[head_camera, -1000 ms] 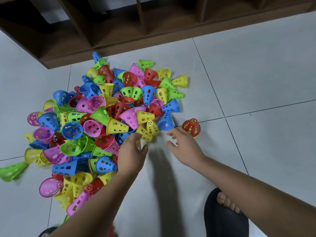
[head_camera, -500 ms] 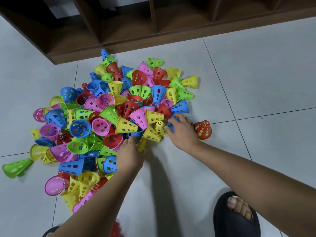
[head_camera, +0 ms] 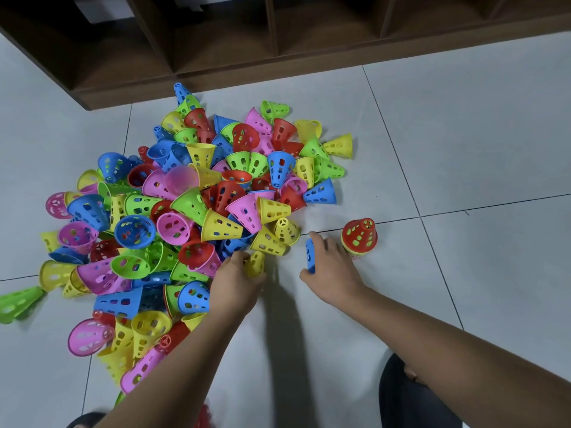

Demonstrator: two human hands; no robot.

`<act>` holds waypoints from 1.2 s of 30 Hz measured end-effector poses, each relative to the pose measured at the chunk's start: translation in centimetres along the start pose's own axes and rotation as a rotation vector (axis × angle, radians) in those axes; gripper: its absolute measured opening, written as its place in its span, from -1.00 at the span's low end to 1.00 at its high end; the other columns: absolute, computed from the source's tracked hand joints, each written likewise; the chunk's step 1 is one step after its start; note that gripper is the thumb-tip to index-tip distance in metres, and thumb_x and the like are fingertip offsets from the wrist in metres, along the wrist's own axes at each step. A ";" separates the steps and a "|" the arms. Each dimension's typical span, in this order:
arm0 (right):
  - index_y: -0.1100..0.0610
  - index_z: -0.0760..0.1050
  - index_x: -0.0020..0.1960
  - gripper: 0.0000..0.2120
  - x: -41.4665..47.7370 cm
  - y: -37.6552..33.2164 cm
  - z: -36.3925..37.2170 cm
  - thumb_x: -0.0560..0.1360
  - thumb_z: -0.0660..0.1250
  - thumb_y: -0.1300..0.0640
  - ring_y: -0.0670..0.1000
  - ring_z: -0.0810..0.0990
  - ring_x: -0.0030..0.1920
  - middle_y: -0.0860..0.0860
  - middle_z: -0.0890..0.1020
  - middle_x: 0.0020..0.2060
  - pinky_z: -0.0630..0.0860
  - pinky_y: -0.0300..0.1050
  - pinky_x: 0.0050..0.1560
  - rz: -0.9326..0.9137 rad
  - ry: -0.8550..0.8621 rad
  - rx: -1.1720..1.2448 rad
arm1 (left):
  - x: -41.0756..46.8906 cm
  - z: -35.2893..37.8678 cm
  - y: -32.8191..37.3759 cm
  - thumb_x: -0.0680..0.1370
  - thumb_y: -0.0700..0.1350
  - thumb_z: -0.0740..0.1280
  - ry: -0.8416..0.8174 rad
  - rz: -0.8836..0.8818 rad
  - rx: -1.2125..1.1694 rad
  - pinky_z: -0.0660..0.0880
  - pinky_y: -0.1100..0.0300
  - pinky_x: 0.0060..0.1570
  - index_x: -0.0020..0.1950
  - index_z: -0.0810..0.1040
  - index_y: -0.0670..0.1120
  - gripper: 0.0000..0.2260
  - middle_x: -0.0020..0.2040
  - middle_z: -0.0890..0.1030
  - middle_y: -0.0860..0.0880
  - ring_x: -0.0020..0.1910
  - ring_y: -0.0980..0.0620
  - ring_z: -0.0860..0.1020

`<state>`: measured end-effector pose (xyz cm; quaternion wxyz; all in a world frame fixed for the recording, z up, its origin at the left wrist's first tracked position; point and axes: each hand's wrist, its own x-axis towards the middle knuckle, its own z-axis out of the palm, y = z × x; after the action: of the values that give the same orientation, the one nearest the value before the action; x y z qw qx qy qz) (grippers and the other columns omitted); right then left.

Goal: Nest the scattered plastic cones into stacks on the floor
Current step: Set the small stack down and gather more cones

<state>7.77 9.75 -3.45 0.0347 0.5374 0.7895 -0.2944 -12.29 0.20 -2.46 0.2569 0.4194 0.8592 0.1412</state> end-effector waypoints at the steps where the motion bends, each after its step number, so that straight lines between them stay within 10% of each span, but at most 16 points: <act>1: 0.07 0.10 0.65 -0.16 -0.5 -0.1 -0.2 0.50 0.42 -0.07 0.22 0.48 0.32 0.15 0.46 0.32 0.45 0.08 0.34 0.015 -0.037 -0.001 | -0.3 -0.1 0.2 0.50 0.12 0.52 -0.001 0.011 -0.051 0.61 0.05 -0.10 0.35 0.57 0.01 -0.53 0.06 0.64 0.04 -0.02 0.00 0.61; 7: -0.02 0.15 0.65 -0.12 -2.8 -0.8 -4.3 0.42 0.48 -0.01 0.07 0.46 0.38 0.01 0.42 0.39 0.52 0.01 0.26 -0.010 0.021 0.303 | -1.7 -1.3 2.8 0.52 0.05 0.56 0.039 0.084 -0.349 0.57 0.21 -0.03 0.27 0.58 0.08 -0.64 0.05 0.67 0.17 0.02 0.22 0.61; 12: -0.01 0.44 0.49 -0.33 -3.9 -0.1 -8.9 0.42 0.54 0.11 -0.16 0.53 0.13 -0.11 0.55 0.19 0.36 -0.52 0.07 -0.072 0.421 0.528 | -2.6 -2.3 6.6 0.57 0.01 0.55 0.093 0.107 -0.602 0.53 0.27 0.04 0.26 0.55 0.14 -0.69 0.11 0.68 0.22 0.11 0.28 0.61; 17: -0.16 0.51 0.35 -0.51 -3.5 1.8 -10.8 0.48 0.54 0.05 -0.07 0.52 0.19 -0.30 0.55 0.12 0.42 -0.20 0.20 -0.036 0.546 0.594 | -2.3 -1.8 10.7 0.55 0.03 0.57 0.074 0.140 -0.661 0.60 0.16 0.10 0.27 0.53 0.14 -0.64 0.11 0.66 0.22 0.08 0.25 0.61; 23: -0.17 0.51 0.37 -0.50 -2.8 4.0 -9.8 0.48 0.54 0.07 -0.10 0.53 0.31 -0.18 0.59 0.23 0.40 -0.46 0.19 0.012 0.503 0.661 | -1.9 -1.9 16.0 0.54 -0.01 0.59 0.085 0.195 -0.807 0.57 0.33 0.05 0.24 0.53 0.11 -0.65 0.05 0.64 0.35 0.06 0.31 0.62; 27: -0.17 0.48 0.38 -0.46 -3.3 5.1 -8.4 0.45 0.49 0.12 -0.02 0.51 0.36 -0.18 0.61 0.27 0.45 -0.09 0.38 0.030 0.456 0.609 | -1.7 -1.2 18.4 0.52 0.01 0.61 0.092 0.254 -0.834 0.63 0.06 0.19 0.25 0.51 0.09 -0.60 0.12 0.69 0.16 0.13 0.15 0.67; 30: -0.06 0.49 0.40 -0.44 -4.5 5.4 -8.2 0.46 0.41 0.29 0.01 0.48 0.36 -0.13 0.58 0.31 0.41 -0.36 0.28 0.028 0.496 0.613 | -1.8 0.0 19.4 0.51 0.02 0.61 0.044 0.285 -0.823 0.64 -0.05 0.18 0.26 0.50 0.09 -0.58 0.14 0.68 0.13 0.14 0.11 0.69; 36: 0.01 0.48 0.37 -0.50 -6.3 5.5 -8.1 0.46 0.30 0.30 -0.13 0.44 0.37 -0.21 0.50 0.29 0.39 0.05 0.43 -0.041 0.700 0.587 | -2.0 2.3 18.8 0.50 0.01 0.62 -0.086 0.355 -0.636 0.53 0.27 0.19 0.29 0.48 0.12 -0.54 0.16 0.63 0.22 0.17 0.30 0.58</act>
<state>17.28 9.99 3.22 -0.3940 0.5759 0.6472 -0.3070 2.20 10.15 4.93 0.3818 0.4665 0.6746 0.4261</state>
